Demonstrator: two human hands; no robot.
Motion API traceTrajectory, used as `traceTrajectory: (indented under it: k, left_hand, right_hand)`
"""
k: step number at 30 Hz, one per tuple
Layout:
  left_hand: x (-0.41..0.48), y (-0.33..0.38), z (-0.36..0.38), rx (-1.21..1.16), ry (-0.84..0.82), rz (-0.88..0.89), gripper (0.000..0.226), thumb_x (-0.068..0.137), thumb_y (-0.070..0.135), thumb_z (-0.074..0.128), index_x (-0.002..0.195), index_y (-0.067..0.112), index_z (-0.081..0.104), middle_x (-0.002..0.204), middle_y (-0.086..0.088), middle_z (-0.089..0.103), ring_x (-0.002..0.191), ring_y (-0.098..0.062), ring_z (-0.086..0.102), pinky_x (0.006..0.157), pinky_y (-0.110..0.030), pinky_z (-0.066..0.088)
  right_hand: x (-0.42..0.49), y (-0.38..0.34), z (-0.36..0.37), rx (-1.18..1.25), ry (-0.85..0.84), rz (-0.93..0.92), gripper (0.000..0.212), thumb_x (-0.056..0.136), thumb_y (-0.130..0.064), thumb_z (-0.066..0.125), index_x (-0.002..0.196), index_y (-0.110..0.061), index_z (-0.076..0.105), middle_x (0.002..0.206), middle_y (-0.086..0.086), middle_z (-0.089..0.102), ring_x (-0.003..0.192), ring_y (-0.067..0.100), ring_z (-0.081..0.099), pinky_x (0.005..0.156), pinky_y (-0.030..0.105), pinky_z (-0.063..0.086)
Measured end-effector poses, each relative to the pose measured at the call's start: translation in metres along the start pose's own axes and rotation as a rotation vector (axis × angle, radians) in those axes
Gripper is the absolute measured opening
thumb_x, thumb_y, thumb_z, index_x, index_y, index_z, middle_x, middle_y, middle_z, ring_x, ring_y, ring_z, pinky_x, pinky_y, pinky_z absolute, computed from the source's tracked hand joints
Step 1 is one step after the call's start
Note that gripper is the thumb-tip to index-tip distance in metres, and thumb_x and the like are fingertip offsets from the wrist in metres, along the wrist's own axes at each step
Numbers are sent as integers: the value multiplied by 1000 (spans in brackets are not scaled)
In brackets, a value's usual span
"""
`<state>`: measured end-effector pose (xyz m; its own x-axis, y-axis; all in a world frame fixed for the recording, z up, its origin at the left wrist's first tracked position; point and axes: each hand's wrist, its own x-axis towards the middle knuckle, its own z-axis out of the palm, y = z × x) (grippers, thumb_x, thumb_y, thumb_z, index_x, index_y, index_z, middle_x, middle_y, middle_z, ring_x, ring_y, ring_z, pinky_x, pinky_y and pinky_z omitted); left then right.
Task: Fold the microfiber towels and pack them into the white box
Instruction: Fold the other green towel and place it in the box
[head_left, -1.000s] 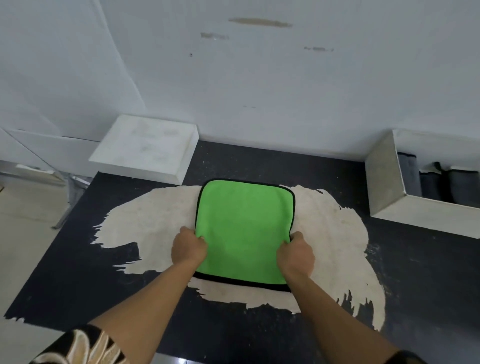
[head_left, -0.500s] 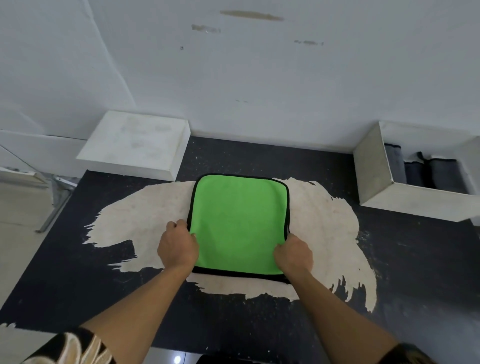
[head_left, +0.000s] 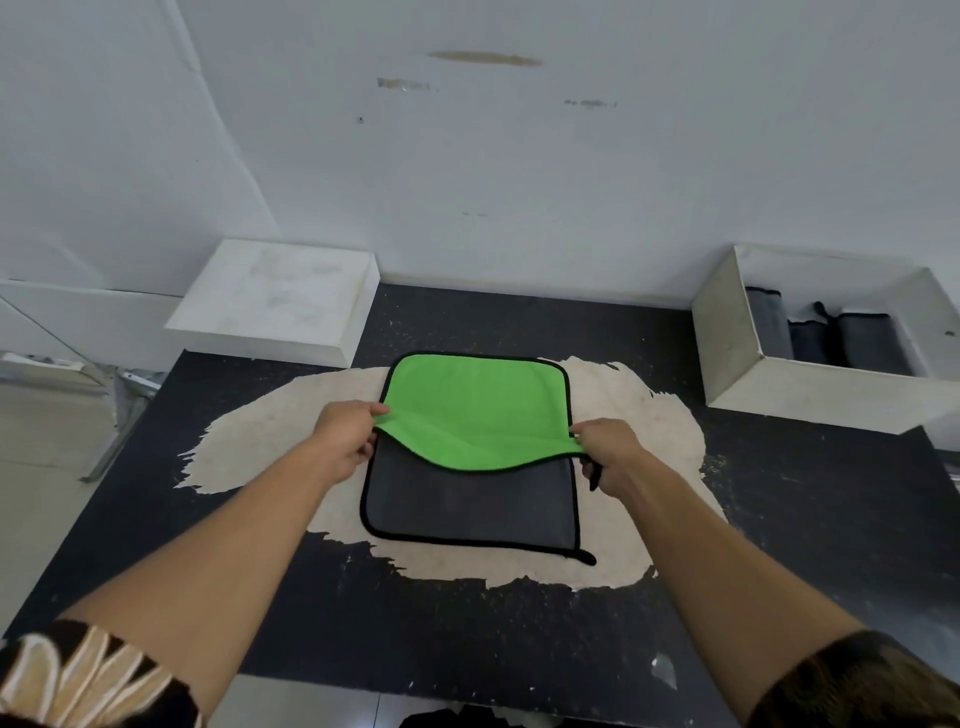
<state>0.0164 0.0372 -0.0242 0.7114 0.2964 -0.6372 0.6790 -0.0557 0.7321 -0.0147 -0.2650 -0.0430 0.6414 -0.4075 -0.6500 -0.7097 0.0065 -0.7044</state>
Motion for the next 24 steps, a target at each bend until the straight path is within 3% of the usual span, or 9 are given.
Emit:
traceTrajectory:
  k: [2, 4, 6, 8, 11, 14, 18, 22, 24]
  left_hand:
    - [2, 8, -4, -80, -48, -82, 26, 97, -2, 43, 96, 8, 68, 72, -3, 41, 53, -8, 31, 32, -13, 26]
    - [4, 11, -5, -70, -63, -102, 11, 92, 3, 58, 101, 6, 64, 71, -5, 47, 49, -7, 37, 34, -13, 31]
    - [7, 9, -4, 45, 3, -41, 17, 85, 11, 70, 99, 5, 64, 82, -9, 59, 56, -12, 51, 46, -21, 43]
    - [10, 5, 0, 177, 121, 60, 29, 78, 22, 79, 95, 4, 65, 93, -9, 65, 75, -22, 60, 64, -30, 49]
    - [15, 5, 6, 152, 175, 114, 30, 78, 27, 80, 89, 2, 67, 100, -14, 69, 93, -31, 66, 83, -41, 56]
    - [17, 8, 11, 95, 140, 96, 16, 84, 16, 75, 89, 4, 68, 105, -19, 69, 94, -31, 65, 87, -44, 56]
    - [17, 13, 15, 91, -5, -27, 22, 93, 2, 60, 115, 2, 64, 111, -19, 65, 90, -31, 63, 76, -39, 52]
    - [17, 29, 16, 88, -103, -25, 22, 94, 0, 55, 87, 10, 73, 107, -20, 69, 78, -30, 69, 65, -37, 57]
    - [17, 45, 17, 85, -98, 26, 26, 92, -1, 56, 81, 13, 75, 106, -19, 70, 83, -31, 69, 72, -38, 58]
  right_hand:
    - [0, -8, -7, 114, -43, 85, 7, 91, 1, 58, 93, 7, 61, 65, 7, 41, 40, 14, 29, 32, 16, 24]
    - [1, -12, -12, 161, -61, 109, 6, 90, 0, 62, 85, 1, 59, 65, 6, 41, 39, 13, 28, 31, 15, 24]
    - [0, -14, -12, 190, -51, 90, 8, 88, -4, 68, 92, 0, 62, 68, 8, 46, 40, 13, 32, 31, 16, 28]
    - [1, -13, -9, 200, -30, 70, 19, 85, -11, 76, 84, -1, 59, 72, 10, 51, 47, 17, 43, 33, 18, 36]
    - [3, -11, -2, 184, -38, 64, 28, 80, -17, 81, 88, 1, 61, 86, 15, 64, 72, 29, 64, 57, 35, 57]
    - [7, -13, 3, 83, -40, 69, 34, 81, -16, 79, 103, 4, 63, 101, 17, 66, 92, 35, 67, 81, 53, 57]
    - [9, -17, 4, 87, -77, 130, 25, 85, -3, 72, 107, 7, 63, 103, 23, 68, 88, 36, 69, 80, 53, 58]
    - [7, -30, 0, 85, -91, 172, 3, 90, 1, 65, 90, 3, 62, 82, 16, 66, 66, 29, 64, 45, 32, 54]
    - [8, -45, -2, 119, -85, 134, 2, 92, 1, 61, 93, 2, 62, 86, 16, 67, 68, 29, 64, 55, 35, 57]
